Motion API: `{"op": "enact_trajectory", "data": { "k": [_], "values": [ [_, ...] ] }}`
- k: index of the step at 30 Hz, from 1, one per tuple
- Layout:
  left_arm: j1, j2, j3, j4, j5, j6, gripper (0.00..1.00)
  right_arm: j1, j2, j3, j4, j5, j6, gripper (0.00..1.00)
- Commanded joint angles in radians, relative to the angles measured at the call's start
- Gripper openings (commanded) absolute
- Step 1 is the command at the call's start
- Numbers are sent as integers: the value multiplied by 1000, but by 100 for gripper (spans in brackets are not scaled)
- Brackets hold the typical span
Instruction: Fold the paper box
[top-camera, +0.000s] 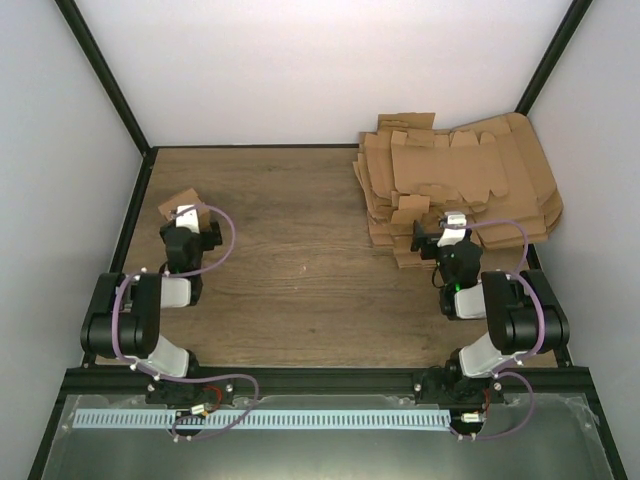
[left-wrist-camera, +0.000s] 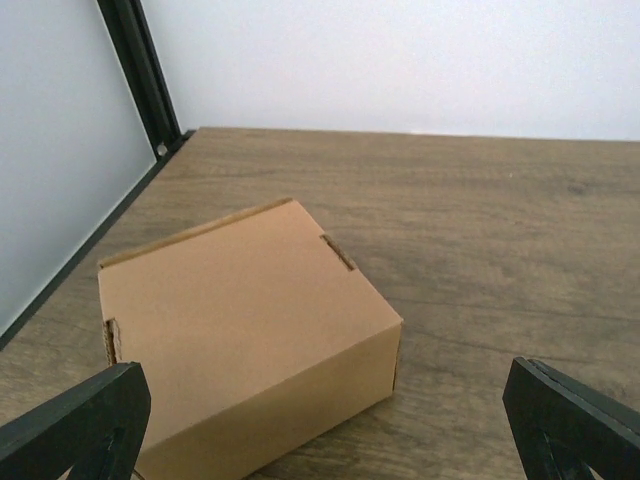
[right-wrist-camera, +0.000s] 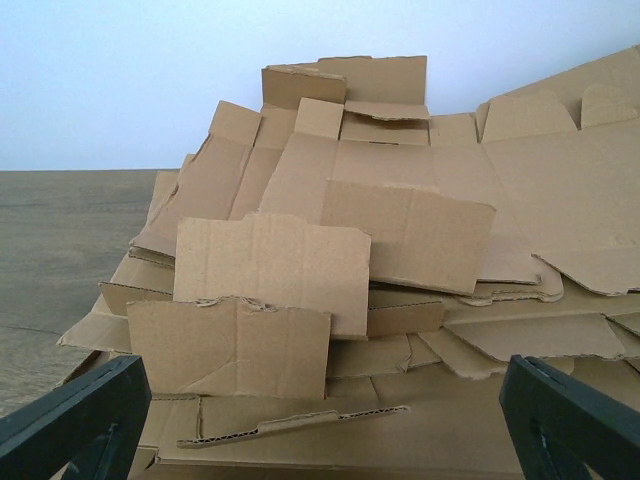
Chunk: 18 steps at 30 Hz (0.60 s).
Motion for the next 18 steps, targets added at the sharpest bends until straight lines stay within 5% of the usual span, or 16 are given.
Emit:
{"op": "enact_trajectory", "data": {
  "k": [1,2,4,5,18],
  "values": [
    [-6,10,-92,243,-11,-9,100,-7,-10,26,21,2,-19,100],
    [-6,46,-140,396,-39,-17,100,-7,-11,25,21,2,-18,100],
    [-6,10,-105,258,-51,-27,100,-7,-11,24,21,2,-18,100],
    [-7,40,-126,356,-54,-21,100,-7,-11,26,21,2,-18,100],
    [-6,6,-93,244,-16,-16,100,-7,-11,24,22,2,-18,100]
  ]
}}
